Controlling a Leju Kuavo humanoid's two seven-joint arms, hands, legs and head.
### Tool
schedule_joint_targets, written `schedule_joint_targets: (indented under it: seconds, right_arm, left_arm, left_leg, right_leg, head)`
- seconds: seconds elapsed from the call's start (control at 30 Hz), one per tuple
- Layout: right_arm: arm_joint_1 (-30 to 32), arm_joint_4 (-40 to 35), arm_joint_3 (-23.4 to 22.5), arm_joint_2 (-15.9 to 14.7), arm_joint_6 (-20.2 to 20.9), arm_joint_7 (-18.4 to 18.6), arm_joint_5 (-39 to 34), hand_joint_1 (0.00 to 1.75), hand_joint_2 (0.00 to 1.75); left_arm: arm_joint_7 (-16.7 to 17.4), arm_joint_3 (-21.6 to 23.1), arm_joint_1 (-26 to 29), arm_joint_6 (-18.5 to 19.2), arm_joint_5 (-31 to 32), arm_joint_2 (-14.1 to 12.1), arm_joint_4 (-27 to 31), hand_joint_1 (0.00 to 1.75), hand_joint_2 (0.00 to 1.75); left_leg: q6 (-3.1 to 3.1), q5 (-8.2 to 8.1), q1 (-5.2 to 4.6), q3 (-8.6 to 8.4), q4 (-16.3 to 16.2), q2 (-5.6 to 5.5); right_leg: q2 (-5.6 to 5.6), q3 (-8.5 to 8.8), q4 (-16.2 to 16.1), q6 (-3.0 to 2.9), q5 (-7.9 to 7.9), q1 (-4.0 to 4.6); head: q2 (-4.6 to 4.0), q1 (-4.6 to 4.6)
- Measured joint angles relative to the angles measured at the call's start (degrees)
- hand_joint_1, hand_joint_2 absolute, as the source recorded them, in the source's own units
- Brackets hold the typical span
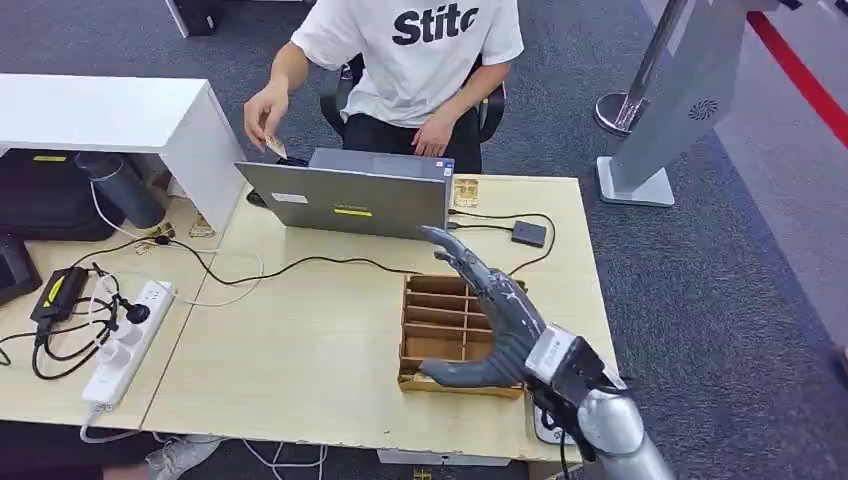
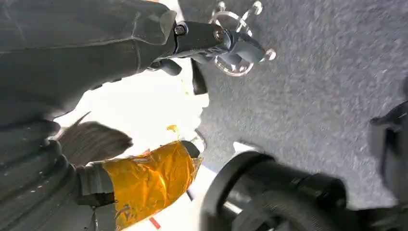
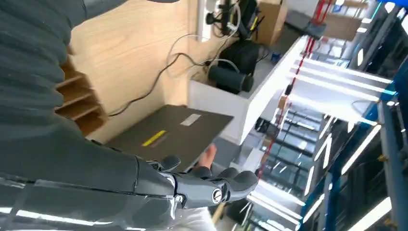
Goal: Pass the card to the sensor for recognition and then transmit it.
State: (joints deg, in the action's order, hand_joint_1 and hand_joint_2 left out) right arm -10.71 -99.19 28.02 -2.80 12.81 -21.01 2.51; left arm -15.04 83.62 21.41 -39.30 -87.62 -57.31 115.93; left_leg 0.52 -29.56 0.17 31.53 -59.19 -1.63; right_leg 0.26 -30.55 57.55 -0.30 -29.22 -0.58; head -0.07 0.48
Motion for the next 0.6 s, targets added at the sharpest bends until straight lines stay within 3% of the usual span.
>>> schedule_joint_targets:
  seconds: [0.17, 0.33, 0.6]
  right_arm:
    - [7.7, -3.9, -4.4, -3.2, -1.9, -1.7, 1.2, 0.0, 1.75]
    - [13.6, -7.2, -8.4, -4.1, -3.9, -2.5, 4.2, 0.0, 1.75]
    - [14.5, -7.8, -9.1, -4.2, -4.4, -2.6, 5.2, 0.0, 1.75]
  left_arm:
    - [-0.5, -1.7, 3.1, -0.4, 0.0, 0.2, 1.3, 0.0, 1.75]
    - [-0.7, -3.7, 5.3, -0.4, 0.0, 1.0, 1.6, 0.0, 1.75]
    - [-0.8, -4.0, 5.6, -0.4, 0.0, 1.2, 1.7, 0.0, 1.75]
  left_leg:
    - [0.0, -0.01, 0.0, 0.01, 0.0, 0.0]
    - [0.0, -0.01, 0.0, 0.0, 0.0, 0.0]
    - [0.0, -0.01, 0.0, 0.0, 0.0, 0.0]
  right_leg:
    - [-0.01, 0.0, 0.0, 0.01, -0.01, 0.0]
    - [0.0, 0.0, 0.0, 0.01, -0.01, 0.0]
    - [0.0, 0.0, 0.0, 0.01, -0.01, 0.0]
  head:
    - [0.0, -0.04]
    - [0.0, -0.04]
    - [0.0, -0.02]
